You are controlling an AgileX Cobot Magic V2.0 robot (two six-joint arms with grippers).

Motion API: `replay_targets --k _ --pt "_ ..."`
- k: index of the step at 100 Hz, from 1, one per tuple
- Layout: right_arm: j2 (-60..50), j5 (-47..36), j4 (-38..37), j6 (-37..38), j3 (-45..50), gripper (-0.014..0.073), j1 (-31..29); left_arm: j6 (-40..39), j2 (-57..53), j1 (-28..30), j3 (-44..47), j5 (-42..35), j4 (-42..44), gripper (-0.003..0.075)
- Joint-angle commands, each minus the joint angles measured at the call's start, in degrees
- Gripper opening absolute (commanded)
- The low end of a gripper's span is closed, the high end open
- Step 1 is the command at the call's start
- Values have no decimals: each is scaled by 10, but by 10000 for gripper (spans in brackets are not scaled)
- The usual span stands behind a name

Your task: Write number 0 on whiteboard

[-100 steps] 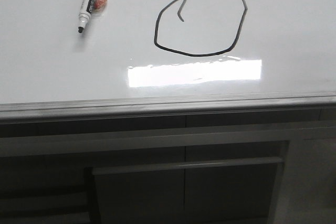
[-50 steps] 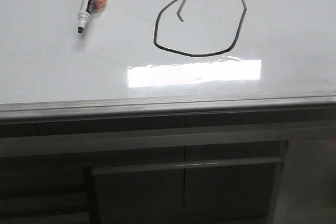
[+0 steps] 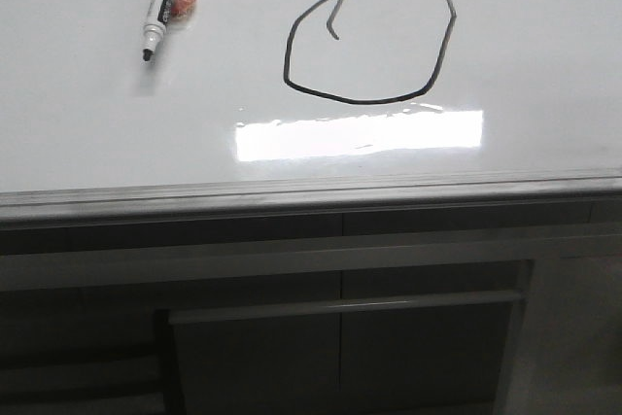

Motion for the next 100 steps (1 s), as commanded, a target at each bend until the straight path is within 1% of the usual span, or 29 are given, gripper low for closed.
replay_targets --k 1,17,26,29,33,40,42,43,45,49,50,51,52,53,56,57,60,64,70,71,83,92,100 --pt "2 -41 2 1 -16 -71 -2 -5 -10 1 18 -41 -5 -20" --pt "0 -43 2 1 -15 -71 2 -5 -10 1 18 -41 -5 -20" --pt "-11 -49 0 1 3 -71 3 -5 -10 1 18 -41 -5 -20" --pt "-24 -54 -14 1 13 -71 3 -5 -10 1 18 -41 -5 -20" --pt "-39 -71 -56 5 34 -71 3 -5 -10 1 18 -41 -5 -20" --pt "-78 -129 -144 70 83 -71 3 -5 -10 1 18 -41 -5 -20" --pt "-93 -150 -181 115 107 -71 3 -5 -10 1 18 -41 -5 -20" --pt "-97 -156 -181 127 107 -71 3 -5 -10 1 18 -41 -5 -20" --pt "-108 -165 -207 154 126 -71 2 -5 -10 1 18 -41 -5 -20" --pt "-125 -181 -255 248 164 -71 -3 -5 -10 1 18 -41 -5 -20" --pt "-132 -181 -262 280 170 -71 -3 -5 -10 1 18 -41 -5 -20" --pt "-139 -180 -285 312 187 -71 -5 -5 -10 1 18 -41 -5 -20" --pt "-142 -180 -285 312 187 -71 -7 -5 -10 1 18 -41 -5 -20" --pt "-145 -177 -301 343 198 -71 -8 -5 -10 1 18 -41 -5 -20" --pt "-157 -161 -335 397 212 -71 -14 -5 -10 1 18 -41 -5 -20" --pt "-162 -123 -344 421 212 -71 -15 -5 -10 1 18 -41 -5 -20" --pt "-174 -50 -401 460 201 -71 -18 -5 -10 1 18 -41 -5 -20" --pt "-188 5 -438 494 199 -71 -19 -5 -10 1 18 -41 -5 -20" --pt "-207 26 -455 496 208 -71 -19 -5 -10 1 18 -41 -5 -20" --pt "-212 45 -455 496 208 -71 -19 -5 -10 1 18 -41 -5 -20" --pt "-253 152 -455 495 207 -71 -19 -5 -10 1 18 -41 -5 -20" --pt "-249 149 -463 477 207 -71 -19 -5 -10 1 18 -41 -5 -20" --pt "-251 141 -463 477 207 -71 -19 -5 -10 1 18 -41 -5 -20"
